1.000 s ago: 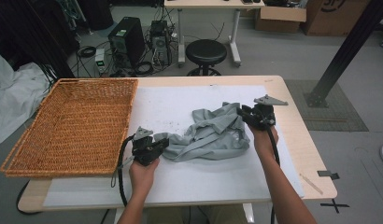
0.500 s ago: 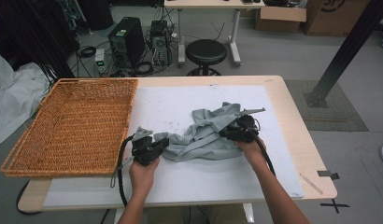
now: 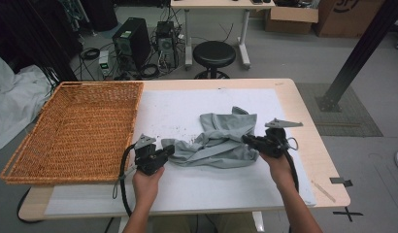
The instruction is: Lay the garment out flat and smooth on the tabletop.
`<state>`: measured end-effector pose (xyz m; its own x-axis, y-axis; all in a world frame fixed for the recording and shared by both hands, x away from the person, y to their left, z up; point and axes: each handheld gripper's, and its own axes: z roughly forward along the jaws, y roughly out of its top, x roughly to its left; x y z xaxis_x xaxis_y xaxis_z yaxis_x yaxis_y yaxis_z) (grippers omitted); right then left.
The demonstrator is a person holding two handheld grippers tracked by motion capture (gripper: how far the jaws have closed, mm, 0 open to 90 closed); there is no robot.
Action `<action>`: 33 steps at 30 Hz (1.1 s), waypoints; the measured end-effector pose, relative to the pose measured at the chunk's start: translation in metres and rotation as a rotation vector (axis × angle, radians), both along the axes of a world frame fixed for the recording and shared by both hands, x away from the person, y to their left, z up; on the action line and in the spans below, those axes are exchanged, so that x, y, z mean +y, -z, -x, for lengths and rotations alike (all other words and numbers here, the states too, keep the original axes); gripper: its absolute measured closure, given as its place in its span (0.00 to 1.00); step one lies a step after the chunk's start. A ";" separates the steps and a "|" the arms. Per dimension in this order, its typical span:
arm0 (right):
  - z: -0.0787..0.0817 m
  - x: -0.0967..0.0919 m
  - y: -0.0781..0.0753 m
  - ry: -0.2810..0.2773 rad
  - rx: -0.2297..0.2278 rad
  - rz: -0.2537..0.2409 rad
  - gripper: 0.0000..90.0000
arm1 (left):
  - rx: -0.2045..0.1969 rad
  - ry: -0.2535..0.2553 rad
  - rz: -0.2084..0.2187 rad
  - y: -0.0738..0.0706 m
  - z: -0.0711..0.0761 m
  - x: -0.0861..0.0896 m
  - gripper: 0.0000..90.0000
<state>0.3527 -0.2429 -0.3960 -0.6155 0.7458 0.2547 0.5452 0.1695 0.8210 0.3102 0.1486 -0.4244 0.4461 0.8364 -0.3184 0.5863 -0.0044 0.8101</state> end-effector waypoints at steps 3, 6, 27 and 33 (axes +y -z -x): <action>0.028 -0.016 -0.001 -0.015 -0.026 -0.023 0.95 | -0.004 0.005 0.006 -0.001 0.006 0.000 0.96; 0.052 -0.034 0.003 -0.019 -0.035 -0.082 0.95 | -0.010 0.008 0.012 0.000 0.011 0.000 0.96; 0.121 -0.112 0.038 0.144 0.038 -0.021 0.94 | 0.002 0.196 0.009 0.002 0.021 -0.002 0.73; 0.115 -0.107 0.028 0.156 -0.011 -0.031 0.80 | 0.008 0.258 -0.087 0.008 0.022 -0.008 0.69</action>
